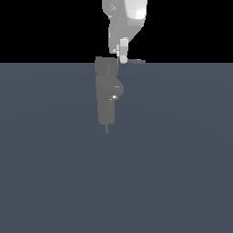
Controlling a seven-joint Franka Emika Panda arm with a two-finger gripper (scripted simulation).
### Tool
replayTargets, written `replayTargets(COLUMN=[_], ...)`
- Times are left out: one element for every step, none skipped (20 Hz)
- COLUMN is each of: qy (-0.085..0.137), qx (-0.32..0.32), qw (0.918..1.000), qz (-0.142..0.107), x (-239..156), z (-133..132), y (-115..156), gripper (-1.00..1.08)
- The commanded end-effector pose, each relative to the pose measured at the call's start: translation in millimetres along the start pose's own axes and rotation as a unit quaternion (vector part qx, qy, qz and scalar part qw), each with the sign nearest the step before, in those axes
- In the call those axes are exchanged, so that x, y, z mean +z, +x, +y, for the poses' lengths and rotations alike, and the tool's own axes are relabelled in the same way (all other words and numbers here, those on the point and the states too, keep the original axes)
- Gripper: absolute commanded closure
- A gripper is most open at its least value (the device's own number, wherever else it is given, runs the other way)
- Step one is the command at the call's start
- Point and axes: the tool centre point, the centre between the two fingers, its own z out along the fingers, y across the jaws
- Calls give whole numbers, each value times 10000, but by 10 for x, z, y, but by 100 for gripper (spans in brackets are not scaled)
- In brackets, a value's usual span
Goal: Turn on the faucet by rotating a designated handle.
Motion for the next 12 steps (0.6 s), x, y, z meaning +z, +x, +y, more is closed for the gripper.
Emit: replayTargets(qy=[-14,-13,-11,-9,-7,-5,-4,-2,0,1,3,5], qx=[112,117,122,128,133,138,142,148,153,157,162,167], qw=[9999,9999,9999,9999,9999,9999,9999,9999,9999,9999,9999,9999], qz=[-13,-13,-13,-14,-14,-14,-14,-14,-14,-14,-14,-15], x=[37,36,34,33,31,30,29,28,26,25,24,22], z=[-46,-69,-91,-114,-136,-158,-181,-202,-224,-246,-267,-288], y=[198,231,264,297,330,363,394,427,459,490,522,554], gripper=[108,108,108,108,108,108,108,108,108,108,108,108])
